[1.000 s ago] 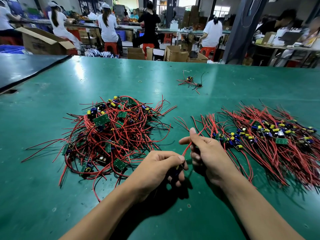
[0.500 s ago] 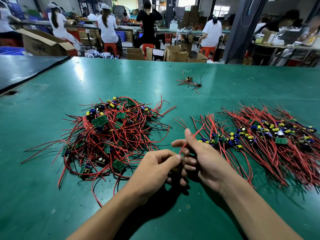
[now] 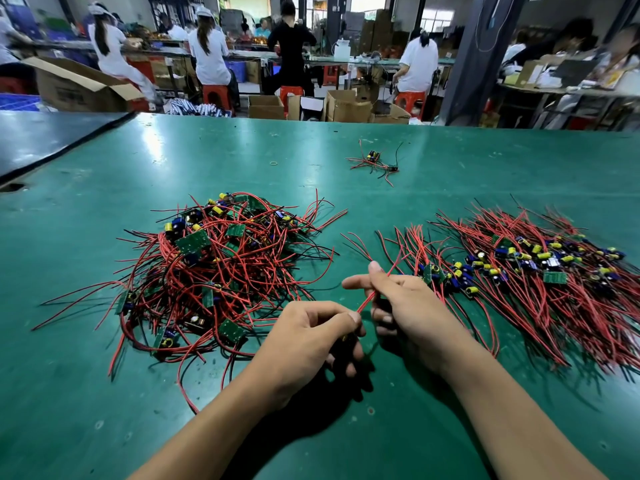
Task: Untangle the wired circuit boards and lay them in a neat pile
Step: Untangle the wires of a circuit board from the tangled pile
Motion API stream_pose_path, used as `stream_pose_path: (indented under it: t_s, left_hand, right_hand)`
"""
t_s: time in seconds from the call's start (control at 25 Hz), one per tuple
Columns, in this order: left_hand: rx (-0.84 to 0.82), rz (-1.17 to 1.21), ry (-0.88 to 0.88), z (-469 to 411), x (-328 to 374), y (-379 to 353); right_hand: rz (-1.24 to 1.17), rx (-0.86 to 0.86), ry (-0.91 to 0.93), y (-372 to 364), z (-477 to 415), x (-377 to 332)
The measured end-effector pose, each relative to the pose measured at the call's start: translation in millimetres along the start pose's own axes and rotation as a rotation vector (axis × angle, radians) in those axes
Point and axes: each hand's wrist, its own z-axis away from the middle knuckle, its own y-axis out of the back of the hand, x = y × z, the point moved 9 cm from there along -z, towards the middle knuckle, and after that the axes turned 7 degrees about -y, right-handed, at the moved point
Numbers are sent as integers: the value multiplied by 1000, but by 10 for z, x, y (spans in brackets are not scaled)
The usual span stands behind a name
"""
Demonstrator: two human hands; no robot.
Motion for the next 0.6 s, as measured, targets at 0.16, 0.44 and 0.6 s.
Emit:
stream_pose_path:
  t_s: [0.16, 0.44, 0.6]
  left_hand:
    - [-23, -22, 15, 18, 3, -31]
    - [-65, 3, 45, 33, 1, -36]
    - [-42, 46, 86, 23, -43, -6]
  right_hand:
    - [-237, 116, 40, 217, -37, -67]
    - [-762, -309, -110, -105, 106, -154]
    - [-579, -201, -57, -37, 83, -149]
